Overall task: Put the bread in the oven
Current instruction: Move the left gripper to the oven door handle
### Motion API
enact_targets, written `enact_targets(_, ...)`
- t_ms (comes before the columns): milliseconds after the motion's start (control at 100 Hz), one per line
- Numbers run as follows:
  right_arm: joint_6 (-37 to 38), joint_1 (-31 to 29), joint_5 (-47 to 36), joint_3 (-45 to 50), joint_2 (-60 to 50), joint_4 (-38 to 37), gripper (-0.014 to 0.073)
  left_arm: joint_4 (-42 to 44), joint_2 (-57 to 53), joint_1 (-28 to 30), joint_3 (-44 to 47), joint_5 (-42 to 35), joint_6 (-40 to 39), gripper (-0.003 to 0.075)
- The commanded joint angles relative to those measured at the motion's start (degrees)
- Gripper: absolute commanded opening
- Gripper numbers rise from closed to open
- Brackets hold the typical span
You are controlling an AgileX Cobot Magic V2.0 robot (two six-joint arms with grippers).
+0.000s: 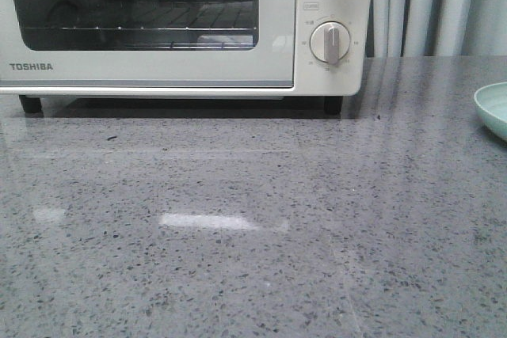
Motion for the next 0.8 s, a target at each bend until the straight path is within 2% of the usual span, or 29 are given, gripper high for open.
enact_targets(0,-2.39,0.02,-1.01,-5.31,3.09,0.00,-0.0060,0.37,5.72,-2.92,-6.80,4.00,-0.60,-0.0022)
enact_targets(160,-3.84,0.02,0.87,-9.73,5.45,0.00,-0.0060,0.37,16.40,-7.24,-18.22,18.40,-0.48,-0.0022)
enact_targets(300,-3.87,0.02,0.75,-10.38,5.57,0.00,-0.0060,0.40,25.74,-10.55,-26.22,24.98,3.35,-0.0022)
enact_targets(520,-4.21,0.02,1.52,-10.38,5.66,0.00,-0.0060,0.53,38.18,-12.39,-33.80,27.18,6.67,-0.0021)
enact_targets(790,-4.21,0.02,1.86,-10.38,5.66,0.00,-0.0060,-0.28,47.66,-12.41,-37.35,21.85,6.89,-0.0021)
